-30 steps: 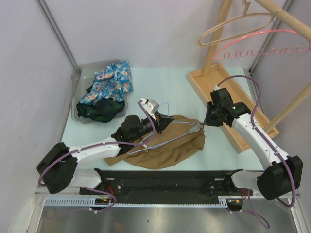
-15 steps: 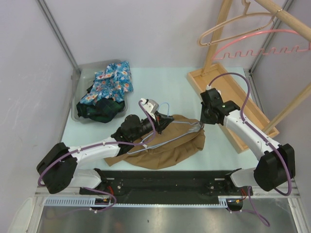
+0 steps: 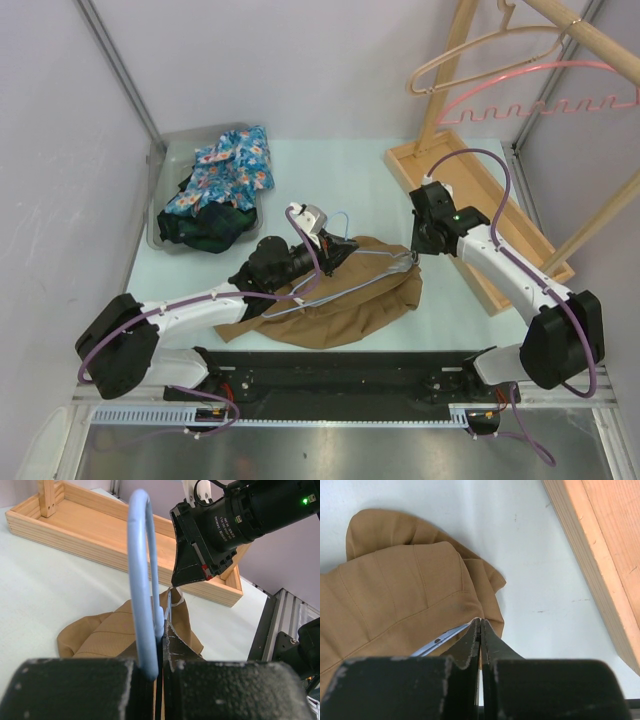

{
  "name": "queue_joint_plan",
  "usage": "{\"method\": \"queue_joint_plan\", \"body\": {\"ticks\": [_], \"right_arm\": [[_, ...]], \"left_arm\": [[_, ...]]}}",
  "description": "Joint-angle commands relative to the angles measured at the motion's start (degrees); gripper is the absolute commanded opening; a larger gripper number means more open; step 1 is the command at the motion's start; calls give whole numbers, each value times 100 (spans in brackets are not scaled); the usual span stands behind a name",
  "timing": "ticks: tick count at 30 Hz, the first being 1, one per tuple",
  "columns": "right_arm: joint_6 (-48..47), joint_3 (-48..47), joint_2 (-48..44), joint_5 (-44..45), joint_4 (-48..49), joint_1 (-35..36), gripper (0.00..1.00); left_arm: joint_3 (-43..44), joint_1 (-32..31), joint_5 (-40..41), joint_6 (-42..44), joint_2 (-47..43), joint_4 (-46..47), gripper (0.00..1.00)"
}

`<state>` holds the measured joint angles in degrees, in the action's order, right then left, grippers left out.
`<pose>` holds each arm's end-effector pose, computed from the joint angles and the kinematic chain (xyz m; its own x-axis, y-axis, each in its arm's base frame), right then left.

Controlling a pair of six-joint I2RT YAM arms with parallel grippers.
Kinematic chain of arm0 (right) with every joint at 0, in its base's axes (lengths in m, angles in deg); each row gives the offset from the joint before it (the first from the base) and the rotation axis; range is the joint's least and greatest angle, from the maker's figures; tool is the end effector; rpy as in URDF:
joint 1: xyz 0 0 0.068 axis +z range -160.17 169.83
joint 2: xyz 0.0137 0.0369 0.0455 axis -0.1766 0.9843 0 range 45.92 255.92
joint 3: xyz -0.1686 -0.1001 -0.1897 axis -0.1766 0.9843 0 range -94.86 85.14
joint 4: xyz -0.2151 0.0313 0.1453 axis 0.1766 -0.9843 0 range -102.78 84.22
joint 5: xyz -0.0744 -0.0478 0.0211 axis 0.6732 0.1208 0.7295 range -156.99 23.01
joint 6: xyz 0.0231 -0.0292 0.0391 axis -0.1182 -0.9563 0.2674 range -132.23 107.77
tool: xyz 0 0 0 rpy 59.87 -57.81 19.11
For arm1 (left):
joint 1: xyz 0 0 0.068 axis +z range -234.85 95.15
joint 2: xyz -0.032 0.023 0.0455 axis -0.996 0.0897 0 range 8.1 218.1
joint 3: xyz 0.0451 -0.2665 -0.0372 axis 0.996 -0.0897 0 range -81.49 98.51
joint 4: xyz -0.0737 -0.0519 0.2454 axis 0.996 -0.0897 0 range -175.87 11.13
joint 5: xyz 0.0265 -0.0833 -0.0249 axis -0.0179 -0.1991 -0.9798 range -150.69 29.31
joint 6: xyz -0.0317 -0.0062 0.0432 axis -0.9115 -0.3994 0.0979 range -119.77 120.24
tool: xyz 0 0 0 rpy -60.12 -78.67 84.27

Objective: Place the skirt on the hanger
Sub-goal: Place skirt on hanger

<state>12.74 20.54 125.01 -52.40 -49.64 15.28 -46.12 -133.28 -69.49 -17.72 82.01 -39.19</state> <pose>0.2558 0.1118 0.2772 -0.8219 0.0612 -0.5663 0.0555 0.9981 0.0272 0.1850 -0.2169 0.2637 -0.2465 -0.1811 -0.9521 0.8039 0.5104 -0.3052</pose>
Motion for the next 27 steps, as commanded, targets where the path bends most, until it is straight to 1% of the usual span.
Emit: {"method": "queue_joint_plan", "body": {"ticks": [1,13,14,16,19,21,23,27], "right_arm": [[78,-35,-201,53,176,30,0],[61,-35,-430,-9,18,65,0],[52,-35,-395,9,-87,65,8],[69,-44,-333,61,-175,91,27],[87,-18,-315,211,-246,144,39],[113,0,-333,255,-246,127,40],[122,17,-333,203,-203,118,39],[113,166,-236,0,-132,48,29]], "left_arm": [[145,-44,-96,-6,-166,233,0],[180,-44,-131,-15,-96,233,0],[180,-44,-140,-15,-87,233,0],[198,-44,-131,-6,-87,224,0],[198,-44,-131,-6,-87,224,0],[198,-44,-140,-6,-79,216,0],[198,-44,-148,-6,-78,215,0],[189,-44,-149,-6,-96,215,0]]}}
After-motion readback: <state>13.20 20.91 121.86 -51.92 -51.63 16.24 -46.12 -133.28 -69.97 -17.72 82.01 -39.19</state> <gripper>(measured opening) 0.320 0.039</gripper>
